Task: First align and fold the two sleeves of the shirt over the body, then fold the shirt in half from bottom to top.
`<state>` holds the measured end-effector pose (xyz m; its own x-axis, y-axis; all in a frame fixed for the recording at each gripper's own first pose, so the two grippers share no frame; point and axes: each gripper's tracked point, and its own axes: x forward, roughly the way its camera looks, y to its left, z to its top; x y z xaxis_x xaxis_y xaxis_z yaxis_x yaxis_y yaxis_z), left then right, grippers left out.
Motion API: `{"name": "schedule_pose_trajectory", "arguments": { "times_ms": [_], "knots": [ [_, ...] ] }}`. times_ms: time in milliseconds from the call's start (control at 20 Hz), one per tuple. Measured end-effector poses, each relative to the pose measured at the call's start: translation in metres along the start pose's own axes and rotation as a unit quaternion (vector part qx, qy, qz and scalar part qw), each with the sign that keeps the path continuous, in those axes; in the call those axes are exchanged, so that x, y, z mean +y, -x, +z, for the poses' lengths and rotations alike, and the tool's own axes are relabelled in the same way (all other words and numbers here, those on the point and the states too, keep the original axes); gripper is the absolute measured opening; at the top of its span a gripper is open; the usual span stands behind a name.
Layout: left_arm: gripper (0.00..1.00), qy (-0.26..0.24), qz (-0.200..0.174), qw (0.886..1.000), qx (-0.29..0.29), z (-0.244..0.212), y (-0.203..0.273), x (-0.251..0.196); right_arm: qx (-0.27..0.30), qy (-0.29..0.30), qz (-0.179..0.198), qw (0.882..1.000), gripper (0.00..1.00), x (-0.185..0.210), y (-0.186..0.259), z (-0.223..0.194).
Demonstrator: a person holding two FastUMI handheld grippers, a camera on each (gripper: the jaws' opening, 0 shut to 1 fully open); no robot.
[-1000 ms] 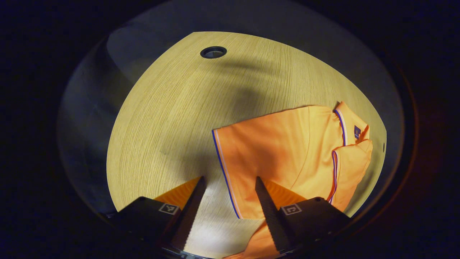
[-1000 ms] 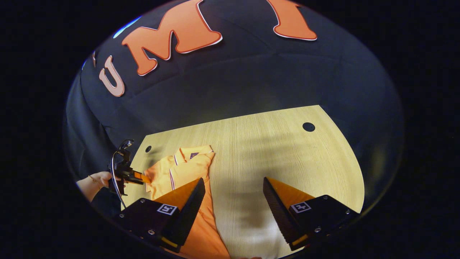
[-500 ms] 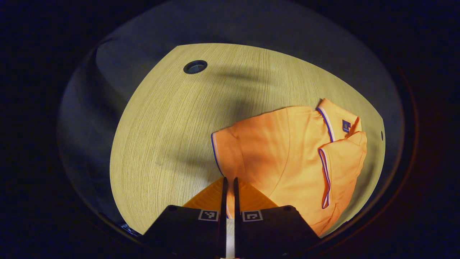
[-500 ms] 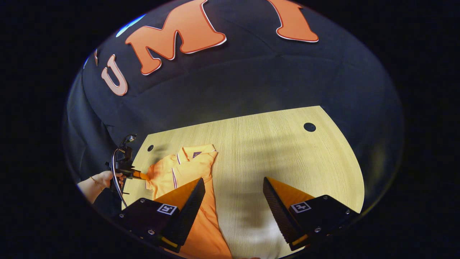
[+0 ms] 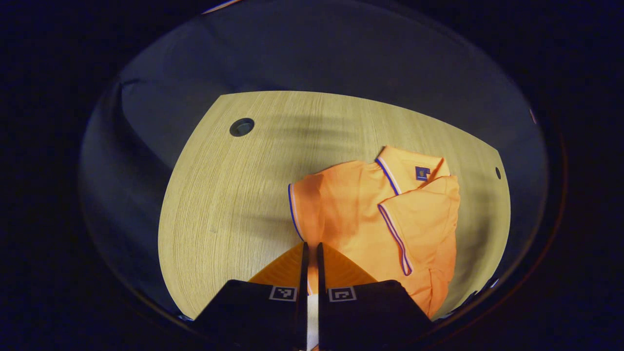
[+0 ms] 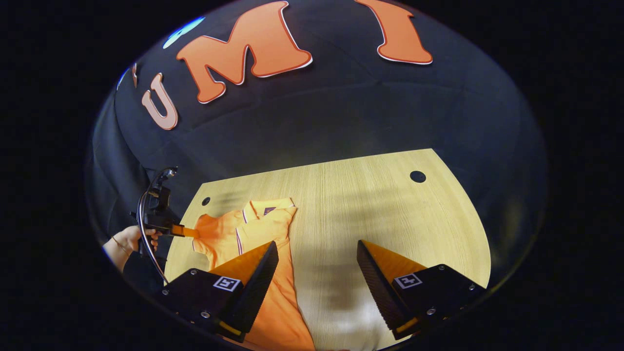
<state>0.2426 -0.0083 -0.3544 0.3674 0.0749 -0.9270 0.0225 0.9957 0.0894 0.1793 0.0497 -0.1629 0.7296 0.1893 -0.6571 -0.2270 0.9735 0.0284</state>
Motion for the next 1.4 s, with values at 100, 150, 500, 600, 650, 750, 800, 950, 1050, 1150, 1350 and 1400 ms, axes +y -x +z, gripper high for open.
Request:
{"name": "schedule_pose_trajectory", "arguments": {
  "times_ms": [100, 150, 500, 600, 650, 750, 800, 950, 1050, 1150, 1350, 1400],
  "knots": [
    [0.09, -0.014, -0.012, 1.000, -0.002, 0.000, 0.004, -0.020, -0.003, -0.002, 0.001, 1.000, 0.99, 0.000, 0.004, 0.001],
    [0.09, -0.019, -0.019, 1.000, -0.002, 0.000, 0.005, -0.032, -0.005, -0.003, 0.000, 1.000, 0.99, -0.002, 0.006, 0.001],
    [0.09, -0.062, -0.045, 0.997, 0.009, -0.006, 0.003, -0.099, -0.008, 0.001, -0.004, 1.000, 0.99, -0.011, 0.016, -0.002],
    [0.09, -0.072, -0.055, 0.996, 0.012, -0.007, 0.000, -0.118, -0.007, -0.001, -0.003, 1.000, 0.99, -0.012, 0.016, -0.003],
    [0.09, -0.076, -0.057, 0.995, 0.014, -0.008, -0.002, -0.126, -0.006, -0.002, -0.004, 1.000, 0.99, -0.013, 0.016, -0.004],
    [0.11, -0.080, -0.066, 0.994, 0.019, -0.011, -0.002, -0.142, -0.005, -0.004, -0.004, 1.000, 0.99, -0.014, 0.015, -0.006],
    [0.13, -0.082, -0.074, 0.994, 0.020, -0.014, -0.008, -0.151, -0.004, -0.006, -0.003, 1.000, 0.99, -0.014, 0.014, -0.006],
    [0.16, -0.085, -0.096, 0.991, 0.023, -0.017, -0.006, -0.175, -0.001, -0.010, -0.004, 1.000, 0.99, -0.017, 0.013, -0.009],
    [0.24, -0.089, -0.117, 0.989, 0.024, -0.019, -0.003, -0.190, 0.001, -0.009, -0.004, 1.000, 0.99, -0.016, 0.013, -0.011],
    [0.58, -0.087, -0.123, 0.988, 0.018, -0.018, 0.003, -0.192, 0.002, -0.004, -0.006, 1.000, 0.99, -0.016, 0.013, -0.013],
    [0.96, -0.056, -0.138, 0.989, -0.014, -0.011, 0.028, -0.188, 0.008, 0.003, -0.004, 1.000, 0.99, -0.007, 0.011, -0.018],
    [0.95, -0.047, -0.145, 0.988, -0.021, -0.012, 0.038, -0.186, 0.009, 0.004, -0.002, 1.000, 0.99, -0.002, 0.010, -0.019]
  ]
}}
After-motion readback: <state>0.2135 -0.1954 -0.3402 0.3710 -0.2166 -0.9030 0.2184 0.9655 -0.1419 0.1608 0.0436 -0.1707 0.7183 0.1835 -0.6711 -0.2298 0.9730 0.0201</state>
